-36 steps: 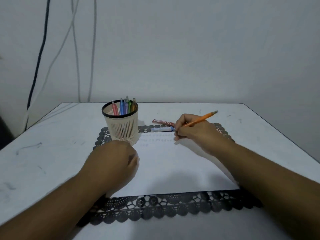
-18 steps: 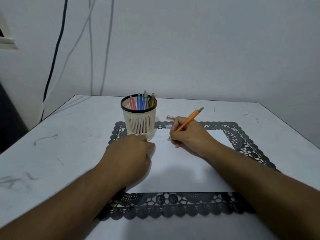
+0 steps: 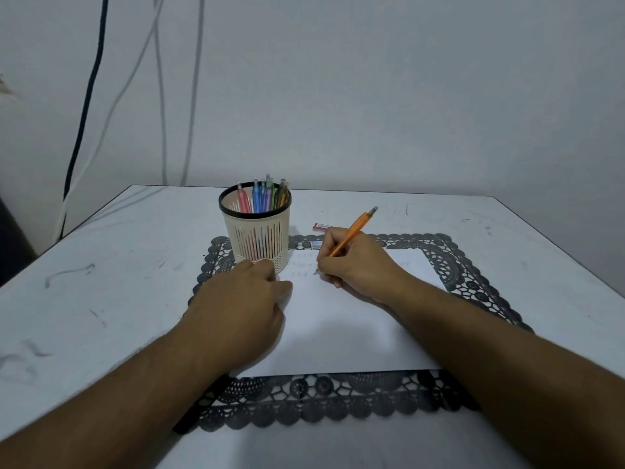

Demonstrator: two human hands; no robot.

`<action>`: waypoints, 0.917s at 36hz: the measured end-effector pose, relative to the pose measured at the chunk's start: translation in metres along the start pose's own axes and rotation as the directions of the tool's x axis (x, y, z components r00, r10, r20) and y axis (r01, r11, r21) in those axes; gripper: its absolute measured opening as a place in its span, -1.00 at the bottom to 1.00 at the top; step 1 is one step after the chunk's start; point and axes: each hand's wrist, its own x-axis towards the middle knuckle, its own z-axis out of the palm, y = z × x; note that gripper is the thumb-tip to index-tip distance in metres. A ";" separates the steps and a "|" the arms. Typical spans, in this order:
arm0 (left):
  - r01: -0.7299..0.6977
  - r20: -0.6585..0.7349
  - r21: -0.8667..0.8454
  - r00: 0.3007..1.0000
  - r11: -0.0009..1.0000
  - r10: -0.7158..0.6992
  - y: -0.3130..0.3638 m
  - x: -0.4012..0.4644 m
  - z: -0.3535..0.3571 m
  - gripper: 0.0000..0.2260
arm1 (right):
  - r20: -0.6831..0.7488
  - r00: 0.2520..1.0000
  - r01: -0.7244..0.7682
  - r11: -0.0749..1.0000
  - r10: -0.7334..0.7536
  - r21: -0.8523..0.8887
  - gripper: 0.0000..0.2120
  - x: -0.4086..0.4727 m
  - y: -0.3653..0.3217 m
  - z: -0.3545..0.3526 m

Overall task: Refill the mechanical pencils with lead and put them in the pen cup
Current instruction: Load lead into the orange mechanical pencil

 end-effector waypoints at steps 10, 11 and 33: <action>-0.006 0.001 -0.022 1.000 1.000 0.006 -0.003 -0.001 0.001 -0.63 | -0.033 0.999 -0.004 0.999 0.002 -0.044 -0.81 0.003 0.001 0.000; -0.005 0.005 -0.020 1.000 1.000 0.006 -0.003 0.000 0.001 -0.62 | -0.036 0.999 -0.005 0.999 0.003 -0.050 -0.82 0.003 0.000 0.000; 0.004 0.019 -0.035 1.000 0.999 -0.003 0.000 -0.002 -0.002 -0.72 | -0.003 1.000 -0.005 0.997 0.004 -0.082 -0.86 0.000 0.000 0.001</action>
